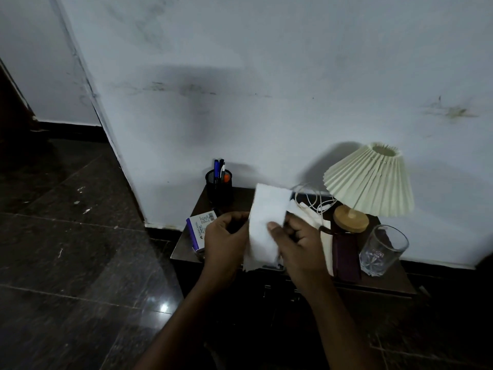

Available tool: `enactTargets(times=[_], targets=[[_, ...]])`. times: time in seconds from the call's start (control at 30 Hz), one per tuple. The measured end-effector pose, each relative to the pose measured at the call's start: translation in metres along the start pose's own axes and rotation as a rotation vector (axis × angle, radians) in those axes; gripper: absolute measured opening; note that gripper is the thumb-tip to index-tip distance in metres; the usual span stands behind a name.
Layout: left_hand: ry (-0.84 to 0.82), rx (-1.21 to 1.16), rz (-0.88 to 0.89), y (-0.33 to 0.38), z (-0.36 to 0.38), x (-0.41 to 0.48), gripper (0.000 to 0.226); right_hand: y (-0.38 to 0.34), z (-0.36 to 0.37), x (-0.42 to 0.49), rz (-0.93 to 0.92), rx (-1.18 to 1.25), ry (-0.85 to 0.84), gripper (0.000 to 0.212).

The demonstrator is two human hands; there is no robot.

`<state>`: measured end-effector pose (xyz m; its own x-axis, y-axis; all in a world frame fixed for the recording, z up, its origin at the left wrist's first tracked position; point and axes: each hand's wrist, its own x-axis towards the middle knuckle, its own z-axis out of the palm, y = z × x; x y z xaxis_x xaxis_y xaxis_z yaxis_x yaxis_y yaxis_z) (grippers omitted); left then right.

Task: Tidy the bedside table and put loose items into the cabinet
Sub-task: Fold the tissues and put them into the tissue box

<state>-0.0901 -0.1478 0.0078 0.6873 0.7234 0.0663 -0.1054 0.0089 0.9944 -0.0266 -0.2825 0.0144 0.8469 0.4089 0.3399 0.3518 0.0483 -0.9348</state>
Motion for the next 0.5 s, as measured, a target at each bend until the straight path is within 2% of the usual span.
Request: enactTargets(times=[0.03, 0.1, 0.2, 0.33, 0.4, 0.43, 0.5], targets=[[-0.020, -0.033, -0.028, -0.001, -0.001, 0.001, 0.006, 0.003, 0.000, 0.002, 0.007, -0.102, -0.030, 0.037], [-0.054, -0.128, -0.119, -0.001, -0.003, 0.003, 0.007, 0.011, -0.005, 0.006, 0.029, -0.238, 0.020, 0.027], [-0.101, -0.273, -0.281, 0.002, -0.003, 0.006, 0.014, 0.021, -0.014, 0.010, 0.094, -0.265, 0.138, 0.018], [-0.170, -0.375, -0.446, 0.008, -0.003, 0.009, 0.016, 0.029, -0.016, 0.013, 0.213, -0.190, 0.195, 0.020], [-0.159, -0.410, -0.495, 0.011, -0.004, 0.013, 0.024, 0.029, -0.018, 0.014, 0.224, -0.068, 0.301, 0.011], [-0.150, -0.416, -0.507, 0.013, -0.005, 0.015, 0.031, 0.025, -0.019, 0.014, 0.207, 0.049, 0.353, 0.015], [-0.147, -0.395, -0.516, 0.017, -0.007, 0.017, 0.040, 0.016, -0.018, 0.015, 0.157, 0.368, 0.314, 0.020]])
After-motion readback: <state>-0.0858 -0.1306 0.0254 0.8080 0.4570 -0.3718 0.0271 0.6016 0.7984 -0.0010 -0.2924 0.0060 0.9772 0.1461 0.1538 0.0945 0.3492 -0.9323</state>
